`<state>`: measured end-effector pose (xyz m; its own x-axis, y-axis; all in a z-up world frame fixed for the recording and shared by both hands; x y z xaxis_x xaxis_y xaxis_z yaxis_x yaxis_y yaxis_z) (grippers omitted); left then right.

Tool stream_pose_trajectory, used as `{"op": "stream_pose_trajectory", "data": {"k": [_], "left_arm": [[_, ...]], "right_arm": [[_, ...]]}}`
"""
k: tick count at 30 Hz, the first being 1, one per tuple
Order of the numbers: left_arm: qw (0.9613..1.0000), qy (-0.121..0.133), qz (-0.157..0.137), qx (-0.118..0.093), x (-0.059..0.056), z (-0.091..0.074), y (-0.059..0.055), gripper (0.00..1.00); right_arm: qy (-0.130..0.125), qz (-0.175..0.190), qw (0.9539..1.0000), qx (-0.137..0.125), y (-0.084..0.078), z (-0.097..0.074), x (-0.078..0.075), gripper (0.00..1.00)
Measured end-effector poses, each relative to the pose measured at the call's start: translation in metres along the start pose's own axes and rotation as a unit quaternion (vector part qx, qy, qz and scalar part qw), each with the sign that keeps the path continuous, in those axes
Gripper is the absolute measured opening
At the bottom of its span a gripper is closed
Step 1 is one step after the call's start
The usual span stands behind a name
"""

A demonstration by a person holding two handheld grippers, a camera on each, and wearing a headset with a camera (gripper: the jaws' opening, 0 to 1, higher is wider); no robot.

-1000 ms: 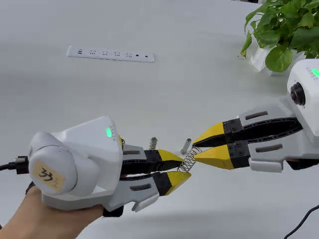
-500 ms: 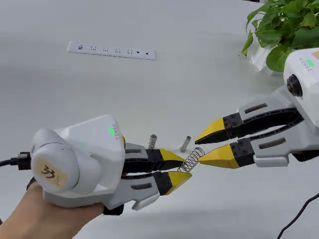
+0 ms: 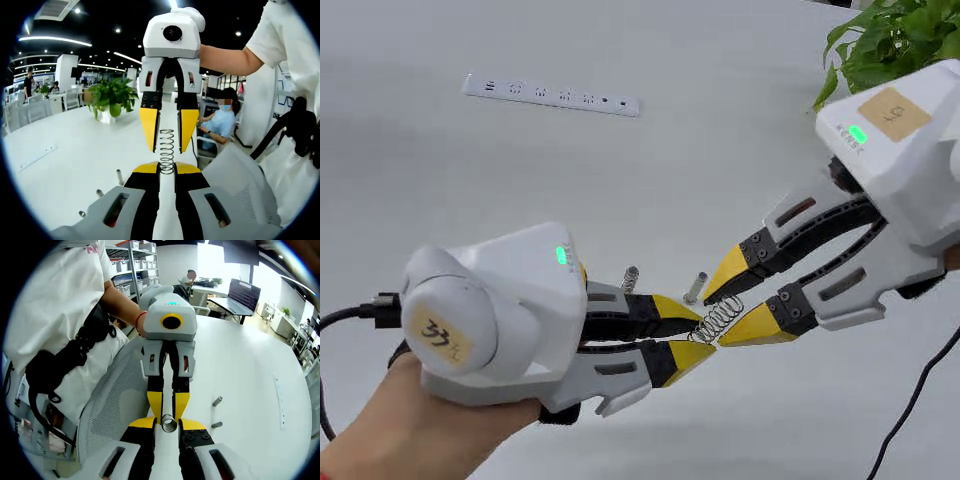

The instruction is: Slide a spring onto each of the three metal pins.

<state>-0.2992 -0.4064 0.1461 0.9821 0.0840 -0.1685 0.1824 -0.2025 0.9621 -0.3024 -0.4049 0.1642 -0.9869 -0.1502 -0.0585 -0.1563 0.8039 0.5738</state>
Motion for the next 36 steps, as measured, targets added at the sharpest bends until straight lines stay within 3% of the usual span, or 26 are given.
{"op": "stream_pose_trajectory", "data": {"k": [17,36], "left_arm": [[1.0000,0.000,-0.003,-0.007,0.002,-0.003,-0.001,0.07],[1.0000,0.000,-0.002,-0.008,0.005,-0.004,-0.004,0.07]], "right_arm": [[0.036,-0.057,0.9960,0.058,-0.003,0.010,-0.001,0.08],[0.040,-0.063,0.9948,0.070,-0.003,0.013,-0.002,0.07]]}}
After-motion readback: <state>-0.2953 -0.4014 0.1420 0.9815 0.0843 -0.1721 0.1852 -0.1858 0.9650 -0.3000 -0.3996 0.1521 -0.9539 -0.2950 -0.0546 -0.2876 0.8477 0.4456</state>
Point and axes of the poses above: the centre of the closed fingertips' face, and the gripper's own axes: z roughly forward along the fingers, x roughly to its left, y roughly out of its top, the point moved 1 cm from there along -z, roughly backward along the fingers, and after that the axes turned 10 degrees about -y, right-handed, at the moved point
